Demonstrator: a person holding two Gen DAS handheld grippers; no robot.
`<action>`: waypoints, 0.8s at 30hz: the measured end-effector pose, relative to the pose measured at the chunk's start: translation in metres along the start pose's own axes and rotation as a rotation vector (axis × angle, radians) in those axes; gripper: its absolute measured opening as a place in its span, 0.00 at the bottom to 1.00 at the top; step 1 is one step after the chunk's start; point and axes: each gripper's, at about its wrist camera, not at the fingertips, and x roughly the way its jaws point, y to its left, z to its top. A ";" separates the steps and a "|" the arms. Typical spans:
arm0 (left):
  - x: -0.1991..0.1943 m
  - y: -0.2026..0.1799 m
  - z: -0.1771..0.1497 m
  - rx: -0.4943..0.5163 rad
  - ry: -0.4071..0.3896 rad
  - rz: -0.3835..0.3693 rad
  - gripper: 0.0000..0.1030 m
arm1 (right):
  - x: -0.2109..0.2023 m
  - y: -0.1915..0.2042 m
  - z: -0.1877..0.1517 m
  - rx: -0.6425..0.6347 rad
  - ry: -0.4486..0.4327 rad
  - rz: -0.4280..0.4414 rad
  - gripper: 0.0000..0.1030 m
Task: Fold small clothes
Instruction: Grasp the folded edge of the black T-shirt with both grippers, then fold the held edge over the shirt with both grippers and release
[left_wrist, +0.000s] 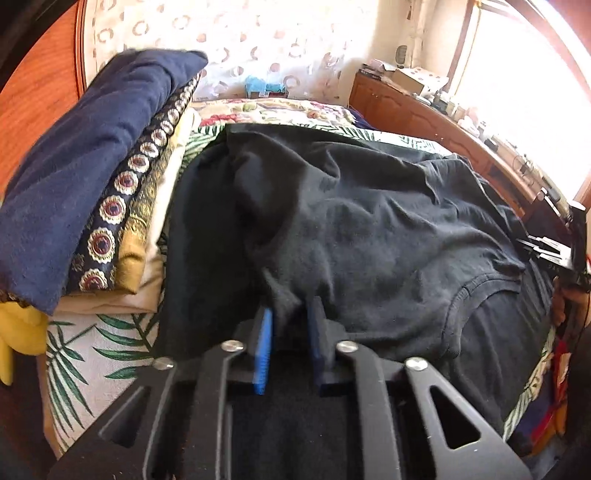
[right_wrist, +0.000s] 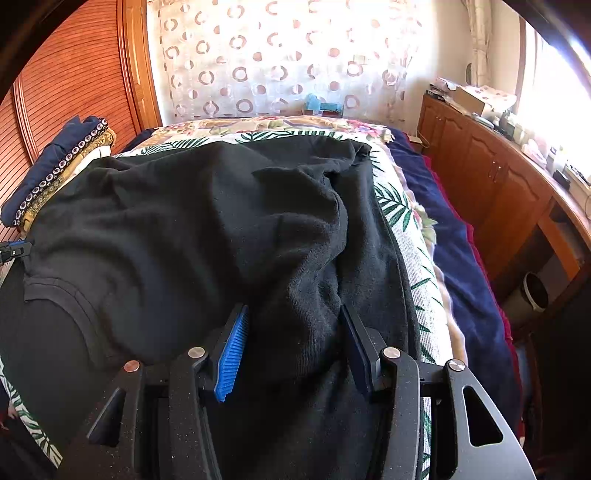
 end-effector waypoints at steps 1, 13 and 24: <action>-0.001 -0.001 0.000 0.005 -0.005 0.004 0.08 | -0.001 0.000 0.000 0.001 -0.005 -0.006 0.44; -0.062 -0.022 0.010 0.025 -0.195 -0.010 0.06 | -0.036 0.004 0.003 -0.005 -0.159 0.015 0.08; -0.113 -0.025 -0.009 0.009 -0.289 -0.051 0.06 | -0.104 0.007 0.000 -0.023 -0.273 0.043 0.08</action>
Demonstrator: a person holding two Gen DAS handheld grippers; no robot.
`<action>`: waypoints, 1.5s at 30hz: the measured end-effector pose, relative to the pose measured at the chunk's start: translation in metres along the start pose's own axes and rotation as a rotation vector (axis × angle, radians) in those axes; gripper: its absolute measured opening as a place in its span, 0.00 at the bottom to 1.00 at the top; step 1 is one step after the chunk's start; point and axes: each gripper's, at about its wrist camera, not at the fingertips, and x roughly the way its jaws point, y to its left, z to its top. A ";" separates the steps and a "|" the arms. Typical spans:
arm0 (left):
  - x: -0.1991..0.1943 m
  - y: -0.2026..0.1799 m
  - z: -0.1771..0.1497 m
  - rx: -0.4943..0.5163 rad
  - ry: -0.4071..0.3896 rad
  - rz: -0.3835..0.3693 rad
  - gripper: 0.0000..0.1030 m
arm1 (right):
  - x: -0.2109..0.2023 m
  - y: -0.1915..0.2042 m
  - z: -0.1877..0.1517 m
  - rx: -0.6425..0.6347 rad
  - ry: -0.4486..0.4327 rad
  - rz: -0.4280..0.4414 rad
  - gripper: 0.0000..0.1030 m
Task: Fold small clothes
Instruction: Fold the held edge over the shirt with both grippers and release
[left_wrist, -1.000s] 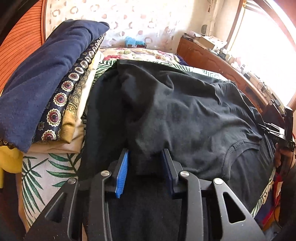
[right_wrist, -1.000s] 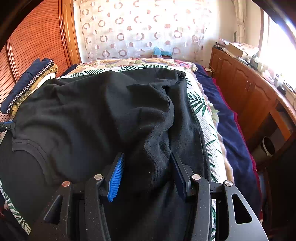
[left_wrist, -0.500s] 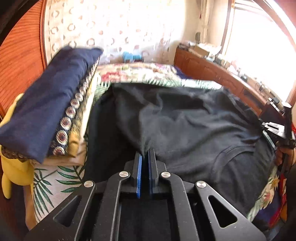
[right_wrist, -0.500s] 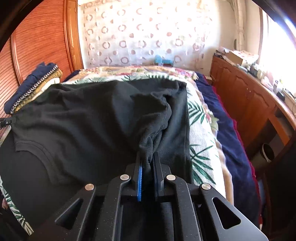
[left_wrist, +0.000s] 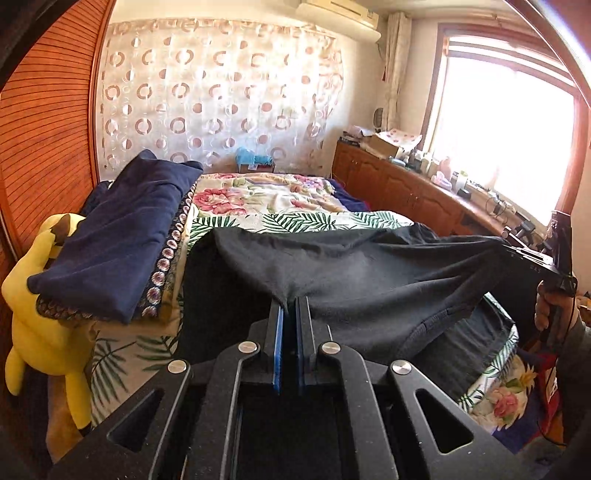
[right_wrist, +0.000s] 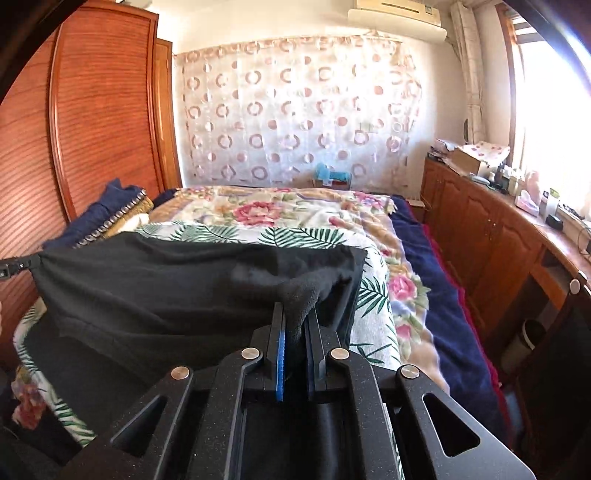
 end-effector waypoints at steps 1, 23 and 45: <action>-0.004 0.002 -0.001 -0.005 -0.001 -0.002 0.06 | -0.005 0.000 -0.002 0.002 0.001 0.007 0.08; 0.019 0.012 -0.083 -0.048 0.193 0.058 0.06 | 0.009 -0.021 -0.057 0.076 0.195 0.046 0.08; 0.009 0.013 -0.073 -0.023 0.171 0.104 0.75 | -0.026 0.008 -0.036 -0.002 0.097 0.016 0.51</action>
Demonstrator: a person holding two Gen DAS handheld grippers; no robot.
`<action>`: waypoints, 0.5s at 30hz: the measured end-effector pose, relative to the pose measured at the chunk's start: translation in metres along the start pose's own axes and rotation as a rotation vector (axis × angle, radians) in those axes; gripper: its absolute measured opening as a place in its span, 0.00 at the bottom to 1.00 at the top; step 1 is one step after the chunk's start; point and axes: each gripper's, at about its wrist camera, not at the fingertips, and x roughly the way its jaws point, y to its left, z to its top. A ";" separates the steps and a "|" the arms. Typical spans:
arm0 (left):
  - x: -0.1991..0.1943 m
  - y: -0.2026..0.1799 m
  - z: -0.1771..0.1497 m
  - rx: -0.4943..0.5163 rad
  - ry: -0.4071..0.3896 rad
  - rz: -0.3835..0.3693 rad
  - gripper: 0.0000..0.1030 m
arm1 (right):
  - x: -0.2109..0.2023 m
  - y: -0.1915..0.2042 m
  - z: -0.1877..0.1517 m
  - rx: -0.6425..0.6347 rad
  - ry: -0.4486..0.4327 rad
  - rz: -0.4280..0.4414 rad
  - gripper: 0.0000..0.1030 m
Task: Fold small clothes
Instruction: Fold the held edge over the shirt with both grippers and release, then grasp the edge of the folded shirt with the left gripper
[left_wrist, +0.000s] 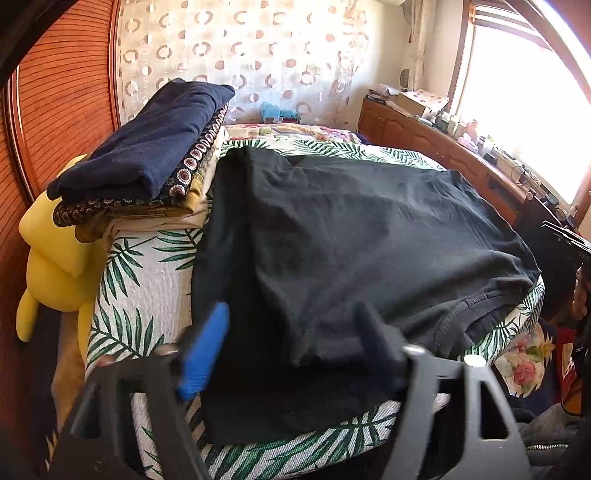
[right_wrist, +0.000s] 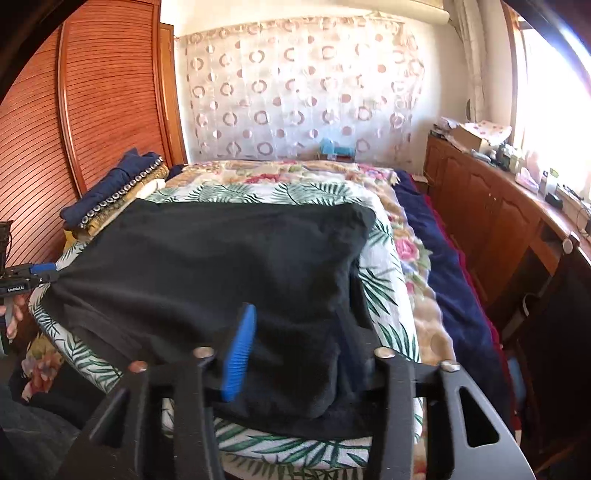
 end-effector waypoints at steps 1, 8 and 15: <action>0.000 0.001 0.000 0.000 0.001 0.003 0.75 | 0.000 0.004 0.000 -0.006 -0.006 0.003 0.52; 0.005 0.010 -0.001 -0.019 0.018 0.045 0.76 | 0.012 0.024 0.001 -0.038 0.002 0.060 0.58; 0.012 0.023 -0.005 -0.052 0.040 0.071 0.76 | 0.043 0.048 0.006 -0.081 0.020 0.119 0.73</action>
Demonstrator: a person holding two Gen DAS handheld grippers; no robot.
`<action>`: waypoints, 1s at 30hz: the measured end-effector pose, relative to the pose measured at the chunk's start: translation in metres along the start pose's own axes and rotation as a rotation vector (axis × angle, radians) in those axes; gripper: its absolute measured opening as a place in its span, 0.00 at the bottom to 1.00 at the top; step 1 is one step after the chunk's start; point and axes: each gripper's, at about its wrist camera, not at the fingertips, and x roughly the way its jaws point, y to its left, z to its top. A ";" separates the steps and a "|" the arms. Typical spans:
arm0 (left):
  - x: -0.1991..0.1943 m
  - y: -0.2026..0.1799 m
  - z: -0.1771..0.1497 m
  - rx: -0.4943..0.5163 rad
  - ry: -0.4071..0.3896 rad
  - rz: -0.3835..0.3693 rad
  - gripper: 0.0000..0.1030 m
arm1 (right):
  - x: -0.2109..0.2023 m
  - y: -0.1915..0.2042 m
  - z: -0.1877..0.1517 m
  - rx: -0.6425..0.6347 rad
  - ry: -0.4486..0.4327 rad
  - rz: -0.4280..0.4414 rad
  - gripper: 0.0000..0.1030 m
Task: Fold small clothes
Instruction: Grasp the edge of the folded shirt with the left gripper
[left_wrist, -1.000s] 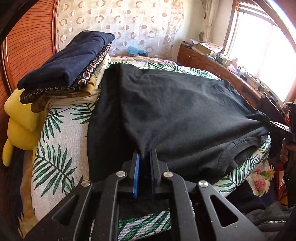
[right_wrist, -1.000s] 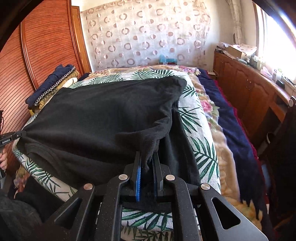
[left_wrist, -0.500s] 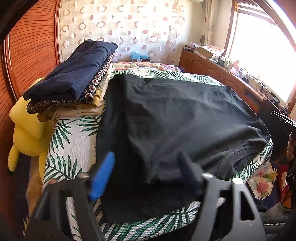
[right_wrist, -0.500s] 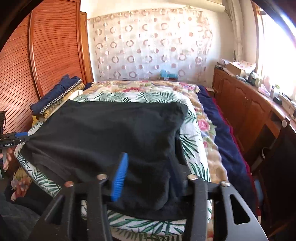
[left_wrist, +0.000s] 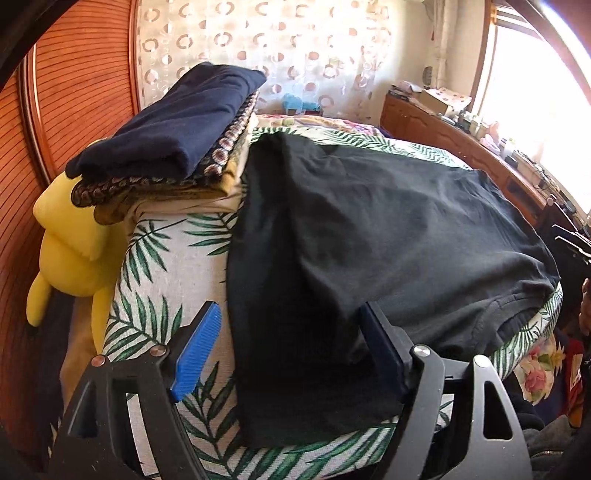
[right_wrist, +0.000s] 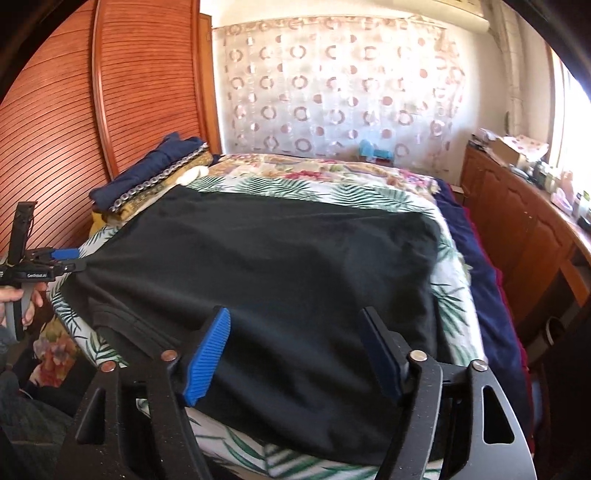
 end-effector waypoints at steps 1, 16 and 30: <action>0.001 0.002 -0.001 -0.006 0.004 -0.001 0.76 | 0.004 0.004 0.001 -0.006 0.002 0.008 0.73; 0.009 0.001 -0.014 -0.055 0.004 -0.064 0.63 | 0.077 0.025 0.002 -0.039 0.136 -0.029 0.75; 0.008 -0.019 -0.012 -0.003 -0.010 -0.097 0.12 | 0.086 0.035 -0.008 0.003 0.130 -0.089 0.95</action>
